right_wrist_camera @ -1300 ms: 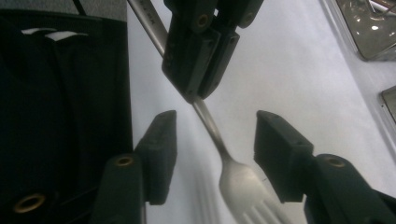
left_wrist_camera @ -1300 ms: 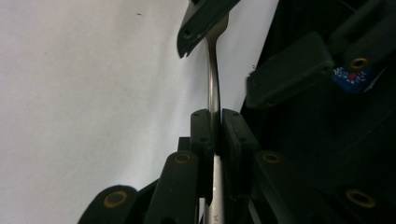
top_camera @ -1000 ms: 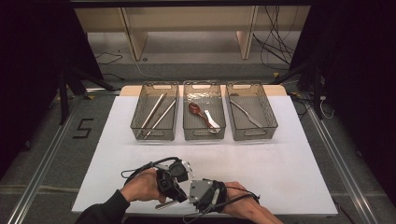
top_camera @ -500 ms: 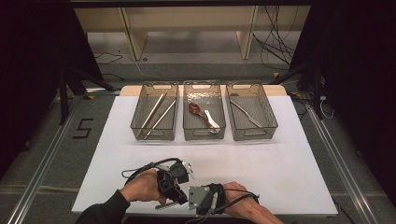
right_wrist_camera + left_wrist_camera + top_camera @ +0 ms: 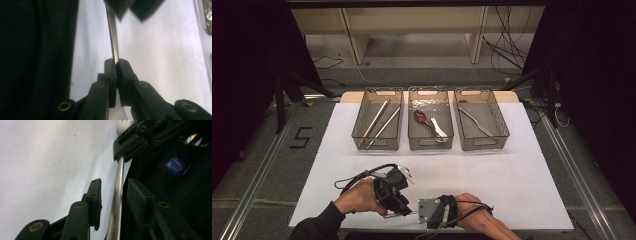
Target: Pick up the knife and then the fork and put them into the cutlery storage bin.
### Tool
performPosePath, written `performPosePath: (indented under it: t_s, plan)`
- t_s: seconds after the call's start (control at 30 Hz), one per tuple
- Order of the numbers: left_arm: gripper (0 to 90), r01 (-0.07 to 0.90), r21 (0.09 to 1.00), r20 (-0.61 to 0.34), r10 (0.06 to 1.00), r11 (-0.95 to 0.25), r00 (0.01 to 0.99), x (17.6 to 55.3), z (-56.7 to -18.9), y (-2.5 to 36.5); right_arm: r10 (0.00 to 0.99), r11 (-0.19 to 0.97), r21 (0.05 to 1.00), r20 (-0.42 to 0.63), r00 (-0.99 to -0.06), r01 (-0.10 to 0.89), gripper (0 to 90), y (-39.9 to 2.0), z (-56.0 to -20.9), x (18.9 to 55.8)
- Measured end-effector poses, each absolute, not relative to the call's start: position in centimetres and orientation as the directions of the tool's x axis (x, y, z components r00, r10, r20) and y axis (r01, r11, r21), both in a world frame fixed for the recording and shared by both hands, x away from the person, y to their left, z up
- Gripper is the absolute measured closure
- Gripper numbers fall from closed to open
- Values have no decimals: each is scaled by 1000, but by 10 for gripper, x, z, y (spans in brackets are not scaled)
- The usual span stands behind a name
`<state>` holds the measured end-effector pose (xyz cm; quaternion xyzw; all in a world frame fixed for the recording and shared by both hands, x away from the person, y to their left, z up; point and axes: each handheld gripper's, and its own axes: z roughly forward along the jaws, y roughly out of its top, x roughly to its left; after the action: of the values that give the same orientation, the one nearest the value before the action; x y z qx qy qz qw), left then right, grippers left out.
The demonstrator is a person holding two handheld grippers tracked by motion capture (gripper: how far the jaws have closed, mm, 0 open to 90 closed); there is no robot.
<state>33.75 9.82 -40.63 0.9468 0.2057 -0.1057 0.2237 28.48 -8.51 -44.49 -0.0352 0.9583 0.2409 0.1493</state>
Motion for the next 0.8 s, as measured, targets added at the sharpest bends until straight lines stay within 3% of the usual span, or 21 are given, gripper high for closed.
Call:
performPosePath:
  t_s: [0.07, 0.27, 0.8]
  plan:
    - [505, 449, 398, -270, 365, -800, 891, 339, -402, 103, 28, 887, 447, -307, -951, -119, 874, -90, -445, 289]
    - [375, 502, 495, -204, 467, -709, 861, 344, -391, 125, 104, 889, 455, -322, -941, -57, 873, -105, -441, 302]
    - [229, 539, 695, -143, 643, -475, 752, 343, -391, 179, 413, 813, 542, -279, -867, 212, 873, -162, -420, 347]
